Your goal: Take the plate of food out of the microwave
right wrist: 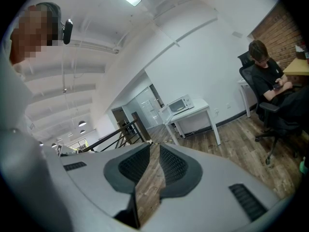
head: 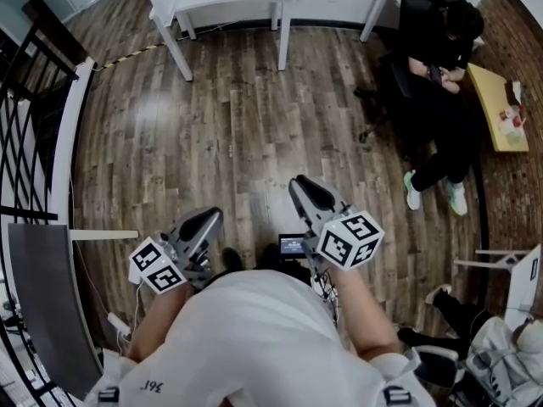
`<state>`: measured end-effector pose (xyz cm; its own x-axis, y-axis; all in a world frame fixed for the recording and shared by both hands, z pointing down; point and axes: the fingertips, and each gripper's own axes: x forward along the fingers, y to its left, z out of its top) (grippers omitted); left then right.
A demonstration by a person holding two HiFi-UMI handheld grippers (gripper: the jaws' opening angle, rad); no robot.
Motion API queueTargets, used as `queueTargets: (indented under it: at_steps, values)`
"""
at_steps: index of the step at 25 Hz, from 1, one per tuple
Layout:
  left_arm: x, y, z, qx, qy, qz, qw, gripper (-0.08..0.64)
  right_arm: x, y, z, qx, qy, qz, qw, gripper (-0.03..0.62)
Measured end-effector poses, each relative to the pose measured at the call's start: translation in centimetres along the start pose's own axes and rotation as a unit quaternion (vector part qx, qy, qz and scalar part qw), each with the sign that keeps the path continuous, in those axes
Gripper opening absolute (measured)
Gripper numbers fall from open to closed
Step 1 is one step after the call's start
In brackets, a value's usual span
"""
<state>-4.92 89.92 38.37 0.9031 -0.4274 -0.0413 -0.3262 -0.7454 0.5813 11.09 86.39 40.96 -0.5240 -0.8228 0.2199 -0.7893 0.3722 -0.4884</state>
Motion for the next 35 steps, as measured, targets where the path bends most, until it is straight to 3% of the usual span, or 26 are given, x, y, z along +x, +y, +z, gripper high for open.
queueTargets:
  at_steps: [6,10,18,26,32,35]
  values:
    - [0.9,0.4,0.2,0.005,-0.017,0.026,0.9995,0.009,-0.1,-0.9,-0.2,0.0,0.009,0.01,1.0,0.044]
    - [1.2,1.7,0.4,0.004,-0.021,0.043,0.9989,0.06,1.0,-1.8,-0.7,0.001,0.017,0.015,1.0,0.044]
    - [3.5,7.2,2.6,0.003,-0.013,0.051,0.9986,0.06,6.3,-3.3,0.3,0.014,0.02,0.034,0.999,0.043]
    - [8.0,16.7,10.4,0.0,-0.009,0.013,0.9999,0.06,16.9,-6.1,5.7,0.016,0.013,0.016,1.0,0.043]
    - [10.1,23.9,16.4,0.012,0.014,-0.011,0.9998,0.06,26.1,-5.5,9.2,-0.04,0.04,0.027,0.998,0.043]
    - [11.1,27.0,18.7,0.018,0.019,-0.013,0.9996,0.06,29.5,-5.8,10.2,-0.044,0.052,0.032,0.997,0.043]
